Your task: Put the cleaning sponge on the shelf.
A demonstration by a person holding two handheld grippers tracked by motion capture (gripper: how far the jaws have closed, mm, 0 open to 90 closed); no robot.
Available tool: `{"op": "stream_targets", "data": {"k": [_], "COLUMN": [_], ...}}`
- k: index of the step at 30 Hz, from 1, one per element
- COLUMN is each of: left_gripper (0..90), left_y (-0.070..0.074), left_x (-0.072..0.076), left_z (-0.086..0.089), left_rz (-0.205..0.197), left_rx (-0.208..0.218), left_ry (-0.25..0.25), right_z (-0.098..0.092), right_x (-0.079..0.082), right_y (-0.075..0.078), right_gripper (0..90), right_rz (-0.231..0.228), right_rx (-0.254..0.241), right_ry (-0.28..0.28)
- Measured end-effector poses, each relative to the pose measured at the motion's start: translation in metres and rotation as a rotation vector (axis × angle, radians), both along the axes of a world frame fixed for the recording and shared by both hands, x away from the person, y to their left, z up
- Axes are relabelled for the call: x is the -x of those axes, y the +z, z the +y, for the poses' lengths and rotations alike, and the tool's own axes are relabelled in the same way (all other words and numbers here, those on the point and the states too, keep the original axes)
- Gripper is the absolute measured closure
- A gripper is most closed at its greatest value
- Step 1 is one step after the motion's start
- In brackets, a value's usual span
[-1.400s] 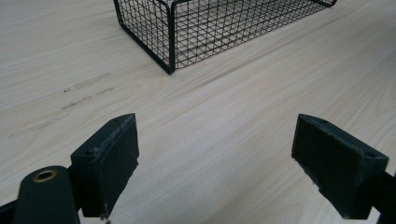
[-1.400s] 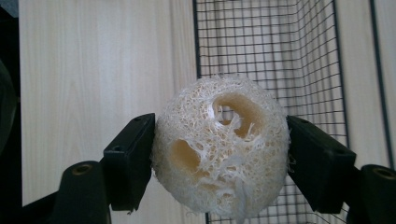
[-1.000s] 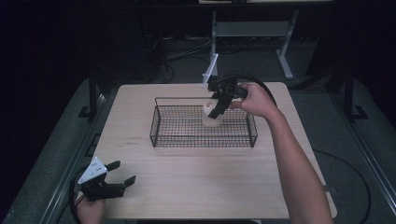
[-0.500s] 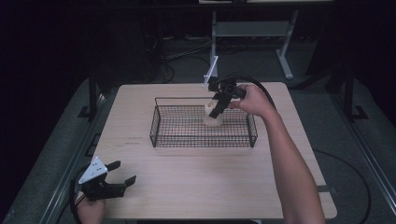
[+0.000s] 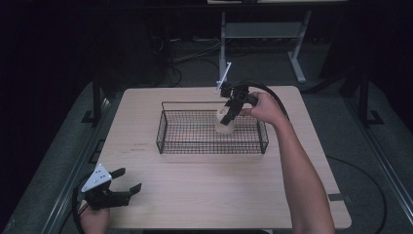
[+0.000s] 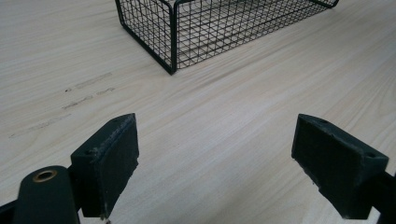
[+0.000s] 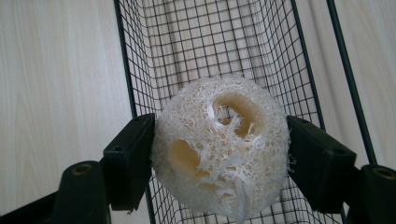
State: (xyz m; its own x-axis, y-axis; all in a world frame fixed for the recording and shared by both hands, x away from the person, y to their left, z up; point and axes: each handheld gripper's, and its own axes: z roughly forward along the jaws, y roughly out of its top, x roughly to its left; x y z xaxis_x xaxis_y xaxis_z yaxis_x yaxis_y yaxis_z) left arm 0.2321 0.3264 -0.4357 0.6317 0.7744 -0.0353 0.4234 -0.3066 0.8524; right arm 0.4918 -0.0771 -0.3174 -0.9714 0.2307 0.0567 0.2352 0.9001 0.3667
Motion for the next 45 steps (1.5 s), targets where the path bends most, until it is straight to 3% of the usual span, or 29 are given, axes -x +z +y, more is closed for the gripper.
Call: {"op": "stream_targets", "data": {"k": [5,20,24,28,36,42,45], "left_gripper": [13.7,13.7,13.7,13.7,13.7,13.7,13.7], "left_y": [0.0,0.0,0.001,0.001,0.001,0.001,0.001], "left_x": [0.0,0.0,0.001,0.001,0.001,0.001,0.001], "left_z": [0.0,0.0,0.001,0.001,0.001,0.0,0.0], "left_rz": [0.0,-0.001,-0.001,-0.001,-0.002,-0.001,-0.001], "left_rx": [0.001,0.002,0.001,0.005,0.005,0.003,0.002], "left_ry": [0.0,0.0,0.0,0.0,0.001,-0.001,-0.001], "right_z": [0.001,0.006,0.006,0.003,0.002,-0.003,-0.003], "right_x": [-0.001,-0.001,-0.002,-0.003,-0.005,-0.005,-0.005], "right_y": [-0.005,-0.014,-0.019,-0.024,-0.037,-0.042,-0.048], "right_gripper": [28.2,28.1,28.1,28.1,28.1,28.1,28.1], "right_rz": [0.002,0.001,0.005,0.012,0.027,0.033,0.036], "right_rx": [0.023,0.028,0.037,0.008,0.054,0.016,0.041], "right_ry": [-0.001,0.004,0.002,-0.014,-0.022,-0.036,-0.036]}}
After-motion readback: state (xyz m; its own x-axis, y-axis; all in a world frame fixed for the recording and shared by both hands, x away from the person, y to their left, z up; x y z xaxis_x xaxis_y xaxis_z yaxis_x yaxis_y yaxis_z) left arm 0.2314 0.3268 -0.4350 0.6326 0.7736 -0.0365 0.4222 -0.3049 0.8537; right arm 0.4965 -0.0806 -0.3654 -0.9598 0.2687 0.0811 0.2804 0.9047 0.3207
